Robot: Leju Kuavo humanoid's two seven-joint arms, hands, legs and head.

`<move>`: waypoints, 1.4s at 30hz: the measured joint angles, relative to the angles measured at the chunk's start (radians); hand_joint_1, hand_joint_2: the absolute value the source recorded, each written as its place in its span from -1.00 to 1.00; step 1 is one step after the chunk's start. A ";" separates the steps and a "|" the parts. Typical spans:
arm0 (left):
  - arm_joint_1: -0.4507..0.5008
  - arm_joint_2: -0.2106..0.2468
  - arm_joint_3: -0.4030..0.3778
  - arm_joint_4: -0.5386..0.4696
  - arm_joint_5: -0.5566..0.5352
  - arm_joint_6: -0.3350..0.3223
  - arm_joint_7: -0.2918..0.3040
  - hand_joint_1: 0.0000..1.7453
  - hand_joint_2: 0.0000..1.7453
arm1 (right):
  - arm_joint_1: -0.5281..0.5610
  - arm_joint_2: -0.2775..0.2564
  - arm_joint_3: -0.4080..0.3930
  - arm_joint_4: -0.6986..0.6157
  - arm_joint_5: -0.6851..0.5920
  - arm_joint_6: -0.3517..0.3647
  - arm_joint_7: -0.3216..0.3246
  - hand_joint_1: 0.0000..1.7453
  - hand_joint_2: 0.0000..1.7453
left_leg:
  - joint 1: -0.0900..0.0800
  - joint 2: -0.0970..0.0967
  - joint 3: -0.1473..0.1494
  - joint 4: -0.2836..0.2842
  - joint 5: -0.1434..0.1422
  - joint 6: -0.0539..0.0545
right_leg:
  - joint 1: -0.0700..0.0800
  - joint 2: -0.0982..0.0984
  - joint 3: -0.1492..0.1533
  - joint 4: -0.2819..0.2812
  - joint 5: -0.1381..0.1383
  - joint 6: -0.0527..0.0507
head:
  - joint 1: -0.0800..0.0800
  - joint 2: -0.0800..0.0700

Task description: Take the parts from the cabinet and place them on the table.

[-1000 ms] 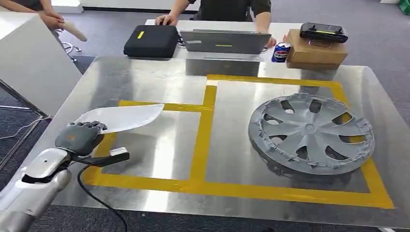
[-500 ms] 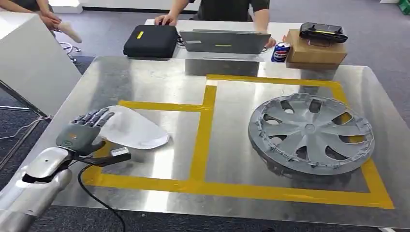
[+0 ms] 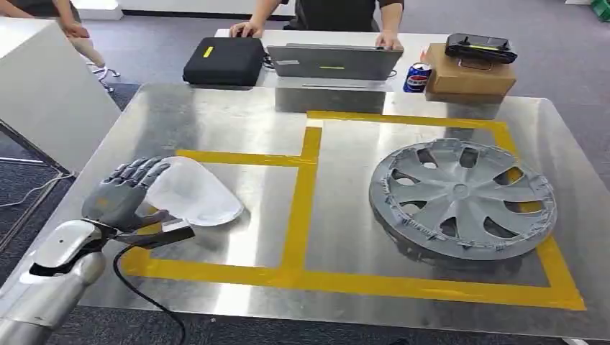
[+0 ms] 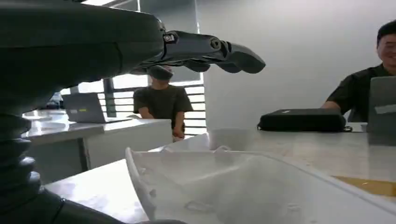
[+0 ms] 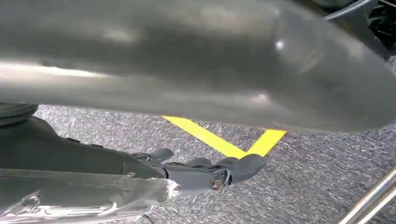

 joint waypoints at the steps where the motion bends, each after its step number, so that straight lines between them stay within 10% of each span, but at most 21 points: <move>1: 0.017 -0.003 0.011 -0.022 0.036 -0.006 -0.022 -1.00 -1.00 | 0.000 0.000 -0.002 0.000 0.000 0.001 -0.001 -1.00 -1.00 | 0.000 0.000 0.000 0.000 0.000 0.000 | 0.000 0.000 0.000 0.000 0.000 0.000 | 0.000 0.000; 17: 0.182 -0.067 0.154 -0.301 0.173 0.043 -0.160 -1.00 -1.00 | 0.001 0.002 -0.021 0.000 0.003 0.002 -0.001 -1.00 -1.00 | -0.007 0.001 0.003 -0.011 0.014 0.025 | -0.010 0.000 0.003 -0.003 0.007 0.024 | -0.001 0.000; 21: 0.209 -0.101 0.218 -0.340 0.305 -0.009 -0.220 -1.00 -1.00 | 0.002 0.003 -0.022 0.000 0.009 0.002 0.004 -1.00 -1.00 | -0.001 0.009 0.003 -0.017 0.021 0.031 | -0.017 -0.020 -0.078 0.231 -0.160 0.035 | 0.007 0.000; 23: 0.226 -0.123 0.278 -0.342 0.390 -0.079 -0.246 -1.00 -1.00 | 0.003 0.003 -0.027 0.000 0.011 0.002 0.008 -1.00 -1.00 | 0.001 0.011 -0.001 -0.017 0.025 0.025 | -0.020 -0.021 -0.091 0.310 -0.195 0.041 | 0.008 0.000; 27: 0.250 -0.169 0.429 -0.333 0.575 -0.172 -0.336 -1.00 -1.00 | 0.001 0.005 -0.036 0.000 0.023 0.002 0.008 -1.00 -1.00 | 0.014 0.011 -0.013 -0.009 0.037 0.004 | -0.032 -0.021 0.113 0.013 -0.112 0.054 | 0.008 0.000; 32: 0.249 -0.219 0.666 -0.259 0.708 -0.244 -0.430 -1.00 -1.00 | 0.002 0.012 -0.045 0.000 0.040 0.002 0.016 -1.00 -1.00 | 0.014 0.009 -0.017 -0.020 0.065 -0.035 | -0.020 -0.010 0.099 0.009 -0.093 0.007 | 0.001 0.000; 35: 0.224 -0.224 0.809 -0.139 0.725 -0.255 -0.458 -1.00 -1.00 | 0.000 0.013 -0.048 0.000 0.047 0.002 0.011 -1.00 -1.00 | 0.016 0.005 -0.070 0.099 -0.062 -0.044 | -0.021 -0.012 0.072 0.008 -0.068 -0.019 | -0.005 0.000; 38: 0.206 -0.223 0.923 -0.004 0.746 -0.296 -0.480 -1.00 -1.00 | 0.004 0.014 -0.053 0.000 0.055 0.005 0.003 -1.00 -1.00 | 0.016 0.004 -0.131 0.301 -0.164 -0.046 | -0.016 -0.012 0.033 0.009 -0.041 -0.021 | -0.006 0.000; 40: 0.192 -0.220 0.974 0.069 0.745 -0.299 -0.481 -1.00 -1.00 | 0.004 0.014 -0.055 0.000 0.057 0.009 0.000 -1.00 -1.00 | 0.015 0.004 -0.065 0.234 -0.136 -0.040 | -0.014 -0.012 0.008 0.009 -0.020 -0.020 | -0.005 0.000; 42: 0.169 -0.209 1.029 0.159 0.754 -0.306 -0.481 -1.00 -1.00 | 0.001 0.014 -0.057 0.000 0.060 0.012 -0.002 -1.00 -1.00 | 0.016 0.004 0.071 0.051 -0.088 -0.035 | -0.015 -0.012 -0.009 0.009 -0.002 -0.013 | -0.005 0.000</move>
